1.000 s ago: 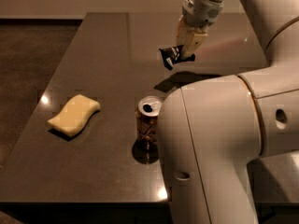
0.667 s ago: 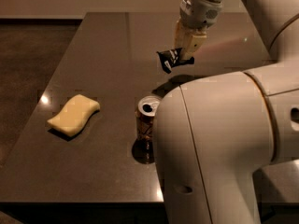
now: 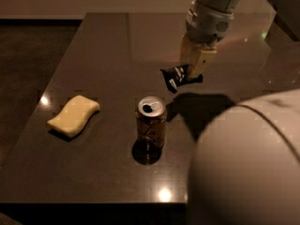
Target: Move rxbar chocolate near orange can
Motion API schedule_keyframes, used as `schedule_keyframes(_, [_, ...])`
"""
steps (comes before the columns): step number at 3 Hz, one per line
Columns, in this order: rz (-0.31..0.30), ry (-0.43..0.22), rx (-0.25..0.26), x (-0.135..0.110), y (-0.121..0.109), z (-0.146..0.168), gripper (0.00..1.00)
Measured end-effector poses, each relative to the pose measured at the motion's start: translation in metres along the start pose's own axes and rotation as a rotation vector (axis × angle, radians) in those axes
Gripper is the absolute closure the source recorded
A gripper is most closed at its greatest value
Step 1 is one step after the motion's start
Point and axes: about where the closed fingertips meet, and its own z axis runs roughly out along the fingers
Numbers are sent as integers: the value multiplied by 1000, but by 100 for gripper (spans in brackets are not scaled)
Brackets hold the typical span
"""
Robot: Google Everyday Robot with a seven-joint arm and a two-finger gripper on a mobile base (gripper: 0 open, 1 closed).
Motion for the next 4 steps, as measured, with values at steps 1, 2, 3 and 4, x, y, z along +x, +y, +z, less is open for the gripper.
schedule_keyframes(1, [51, -27, -40, -6, 42, 19, 83])
schedule_keyframes(2, [91, -59, -75, -12, 71, 39, 61])
schedule_keyframes(3, [116, -83, -98, -20, 87, 53, 36])
schedule_keyframes(4, [115, -80, -83, -19, 82, 54, 13])
